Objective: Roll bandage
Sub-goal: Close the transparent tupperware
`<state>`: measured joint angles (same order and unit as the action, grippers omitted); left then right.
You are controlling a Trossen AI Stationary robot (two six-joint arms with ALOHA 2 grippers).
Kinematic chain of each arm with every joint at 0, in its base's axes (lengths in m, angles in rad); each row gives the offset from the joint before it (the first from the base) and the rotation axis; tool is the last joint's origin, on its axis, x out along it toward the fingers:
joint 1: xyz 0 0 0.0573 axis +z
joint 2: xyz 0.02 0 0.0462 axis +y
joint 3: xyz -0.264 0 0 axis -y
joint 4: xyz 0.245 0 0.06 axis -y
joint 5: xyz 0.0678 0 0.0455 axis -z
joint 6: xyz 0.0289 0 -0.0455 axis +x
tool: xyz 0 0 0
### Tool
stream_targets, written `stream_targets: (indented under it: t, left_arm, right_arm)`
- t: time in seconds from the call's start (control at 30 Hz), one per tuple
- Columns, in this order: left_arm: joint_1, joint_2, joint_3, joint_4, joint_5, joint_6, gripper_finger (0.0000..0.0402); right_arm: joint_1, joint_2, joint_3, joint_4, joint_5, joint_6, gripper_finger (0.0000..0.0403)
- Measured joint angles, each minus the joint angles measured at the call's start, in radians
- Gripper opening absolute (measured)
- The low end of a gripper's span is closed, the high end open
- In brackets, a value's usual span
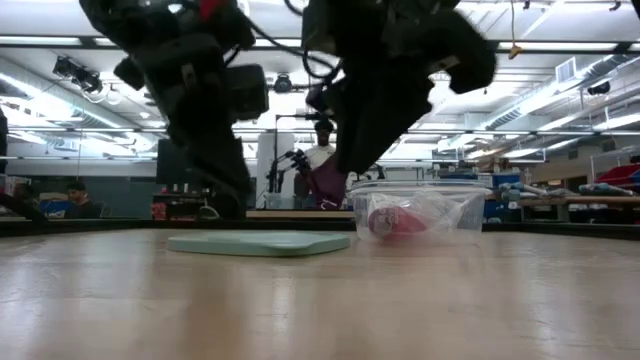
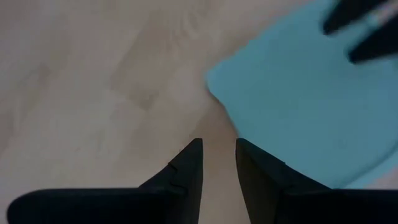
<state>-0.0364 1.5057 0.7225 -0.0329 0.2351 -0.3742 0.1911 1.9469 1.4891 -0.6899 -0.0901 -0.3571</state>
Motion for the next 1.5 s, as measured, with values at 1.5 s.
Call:
stream_targets:
  t: [1.5]
  left_arm:
    - [-0.003, -0.022, -0.577, 1.026, -0.241, -0.422, 0.0103]
  right_arm:
    - [0.344, 0.007, -0.219, 0.445, 0.603, 0.676, 0.0092]
